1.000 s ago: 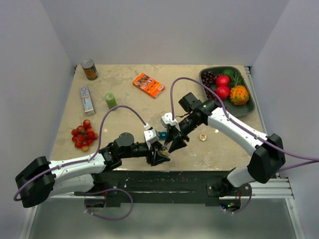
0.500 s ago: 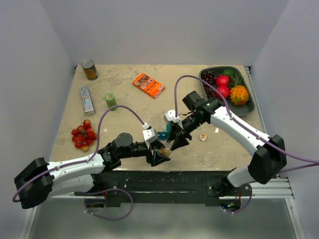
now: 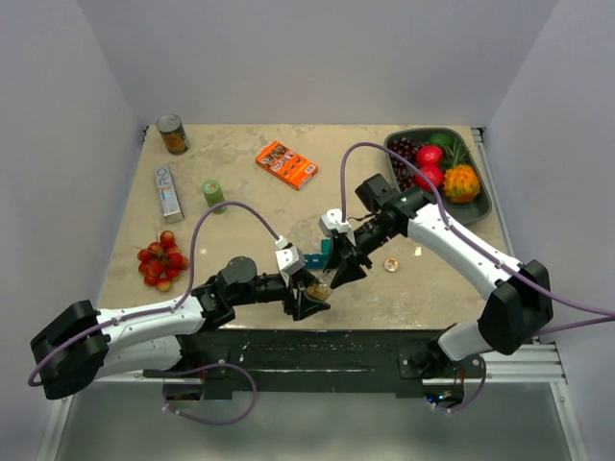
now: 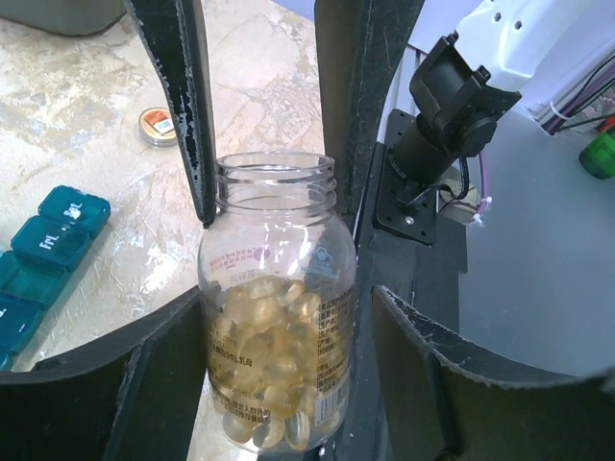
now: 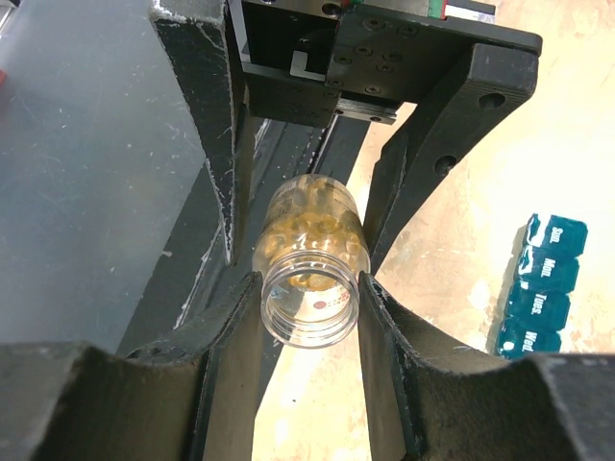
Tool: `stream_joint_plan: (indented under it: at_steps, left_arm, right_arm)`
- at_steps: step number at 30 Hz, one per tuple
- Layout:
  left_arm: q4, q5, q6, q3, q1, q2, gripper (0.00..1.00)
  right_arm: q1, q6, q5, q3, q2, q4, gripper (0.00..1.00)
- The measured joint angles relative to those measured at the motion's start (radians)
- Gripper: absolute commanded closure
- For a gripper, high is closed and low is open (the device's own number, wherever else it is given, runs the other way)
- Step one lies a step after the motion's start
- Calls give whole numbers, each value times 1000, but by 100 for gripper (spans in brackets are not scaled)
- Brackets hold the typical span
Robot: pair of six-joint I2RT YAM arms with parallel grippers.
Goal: Sort the pills into containers
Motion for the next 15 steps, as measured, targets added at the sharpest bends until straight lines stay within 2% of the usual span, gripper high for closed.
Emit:
stream_joint_plan:
  at_steps: [3, 6, 9, 10, 12, 13, 14, 15]
  left_arm:
    - [16, -1, -5, 0, 0, 13, 32]
    - [28, -5, -9, 0, 0, 24, 41]
    - [34, -8, -15, -2, 0, 27, 65]
    - [37, -8, -16, -3, 0, 27, 79]
    - [42, -8, -16, -4, 0, 29, 95]
    - [43, -6, -19, -4, 0, 29, 100]
    - [44, -6, -21, -4, 0, 29, 100]
    - [44, -6, -21, -4, 0, 29, 100]
  right_arm:
    - [-2, 0, -1, 0, 0, 0, 100]
    - [-2, 0, -2, 0, 0, 0, 100]
    - [-2, 0, -7, 0, 0, -2, 100]
    - [-2, 0, -8, 0, 0, -3, 100]
    - [-3, 0, -8, 0, 0, -2, 100]
    - [-3, 0, -10, 0, 0, -4, 100]
    - [-3, 1, -11, 0, 0, -5, 100]
    - [-4, 1, -12, 0, 0, -5, 91]
